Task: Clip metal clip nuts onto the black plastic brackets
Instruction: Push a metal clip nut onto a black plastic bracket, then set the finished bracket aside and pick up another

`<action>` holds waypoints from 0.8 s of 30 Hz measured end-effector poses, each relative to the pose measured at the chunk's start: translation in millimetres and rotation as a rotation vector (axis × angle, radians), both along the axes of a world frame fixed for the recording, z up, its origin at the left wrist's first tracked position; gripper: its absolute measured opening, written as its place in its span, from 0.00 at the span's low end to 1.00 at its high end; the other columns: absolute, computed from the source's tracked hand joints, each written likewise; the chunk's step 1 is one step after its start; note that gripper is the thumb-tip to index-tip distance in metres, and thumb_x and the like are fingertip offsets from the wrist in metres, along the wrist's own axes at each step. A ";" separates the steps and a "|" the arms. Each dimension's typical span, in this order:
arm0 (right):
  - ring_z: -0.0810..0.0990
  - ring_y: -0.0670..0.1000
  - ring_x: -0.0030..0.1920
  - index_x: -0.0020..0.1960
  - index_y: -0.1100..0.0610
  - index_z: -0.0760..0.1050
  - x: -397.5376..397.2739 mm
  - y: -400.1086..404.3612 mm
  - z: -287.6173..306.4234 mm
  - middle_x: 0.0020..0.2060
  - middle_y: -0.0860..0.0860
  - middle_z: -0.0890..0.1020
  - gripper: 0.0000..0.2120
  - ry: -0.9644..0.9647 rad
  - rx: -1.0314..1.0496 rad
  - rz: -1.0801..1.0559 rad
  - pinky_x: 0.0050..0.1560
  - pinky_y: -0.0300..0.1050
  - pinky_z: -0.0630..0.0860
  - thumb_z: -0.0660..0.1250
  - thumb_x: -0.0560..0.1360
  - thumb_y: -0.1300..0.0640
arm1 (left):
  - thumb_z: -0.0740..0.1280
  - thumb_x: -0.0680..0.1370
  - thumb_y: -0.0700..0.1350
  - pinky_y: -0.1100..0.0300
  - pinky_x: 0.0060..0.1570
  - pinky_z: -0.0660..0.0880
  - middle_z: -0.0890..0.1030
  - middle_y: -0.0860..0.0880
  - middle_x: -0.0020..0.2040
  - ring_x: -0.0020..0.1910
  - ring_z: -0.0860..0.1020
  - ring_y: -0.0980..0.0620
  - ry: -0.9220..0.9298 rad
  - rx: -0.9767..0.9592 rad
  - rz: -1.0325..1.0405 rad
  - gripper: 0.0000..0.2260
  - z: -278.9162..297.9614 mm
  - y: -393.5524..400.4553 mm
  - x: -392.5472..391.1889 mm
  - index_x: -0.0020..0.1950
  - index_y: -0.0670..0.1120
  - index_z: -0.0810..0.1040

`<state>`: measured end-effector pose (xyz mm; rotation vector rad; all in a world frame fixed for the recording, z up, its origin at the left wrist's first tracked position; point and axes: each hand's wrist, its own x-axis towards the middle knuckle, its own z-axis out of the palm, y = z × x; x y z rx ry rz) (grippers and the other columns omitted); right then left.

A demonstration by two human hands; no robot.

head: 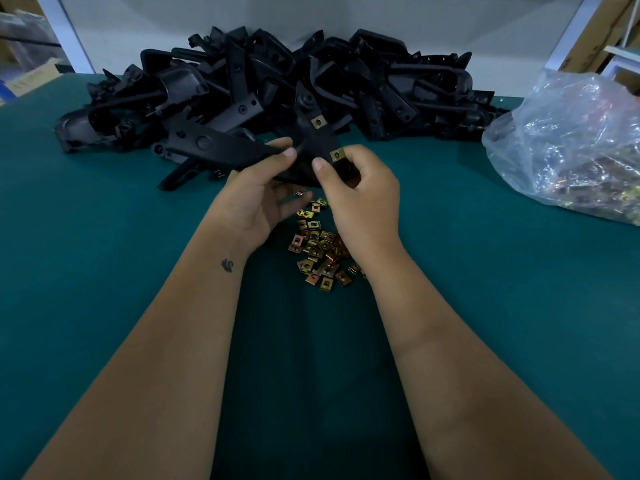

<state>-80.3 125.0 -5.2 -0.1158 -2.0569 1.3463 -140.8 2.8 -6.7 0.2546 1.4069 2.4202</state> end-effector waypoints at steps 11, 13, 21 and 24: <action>0.72 0.39 0.29 0.36 0.51 0.74 4.9 16.8 8.6 0.25 0.38 0.73 0.10 0.004 -0.155 -0.042 0.31 0.29 0.66 0.70 0.76 0.55 | 0.64 0.81 0.43 0.58 0.41 0.81 0.83 0.44 0.47 0.38 0.84 0.51 -0.065 -0.009 0.237 0.07 10.0 7.1 7.0 0.59 0.44 0.75; 0.73 0.40 0.30 0.37 0.51 0.75 5.9 19.6 9.6 0.27 0.38 0.74 0.09 -0.026 -0.185 -0.060 0.33 0.35 0.71 0.70 0.75 0.54 | 0.65 0.81 0.43 0.57 0.42 0.82 0.83 0.44 0.46 0.38 0.83 0.51 -0.053 -0.067 0.253 0.05 11.0 8.3 11.7 0.55 0.44 0.75; 0.76 0.46 0.34 0.51 0.55 0.80 18.6 27.6 11.9 0.34 0.47 0.77 0.06 -0.036 -0.573 -0.093 0.38 0.39 0.75 0.72 0.75 0.56 | 0.66 0.81 0.40 0.59 0.41 0.81 0.83 0.43 0.49 0.36 0.83 0.51 -0.034 -0.096 0.255 0.02 11.8 12.1 36.0 0.52 0.47 0.76; 0.77 0.46 0.36 0.57 0.58 0.79 26.1 32.5 14.1 0.39 0.48 0.79 0.13 -0.006 -0.792 -0.079 0.40 0.40 0.76 0.72 0.75 0.53 | 0.65 0.81 0.38 0.60 0.41 0.81 0.82 0.44 0.48 0.37 0.84 0.51 -0.058 0.005 0.283 0.06 12.8 25.8 48.5 0.55 0.48 0.73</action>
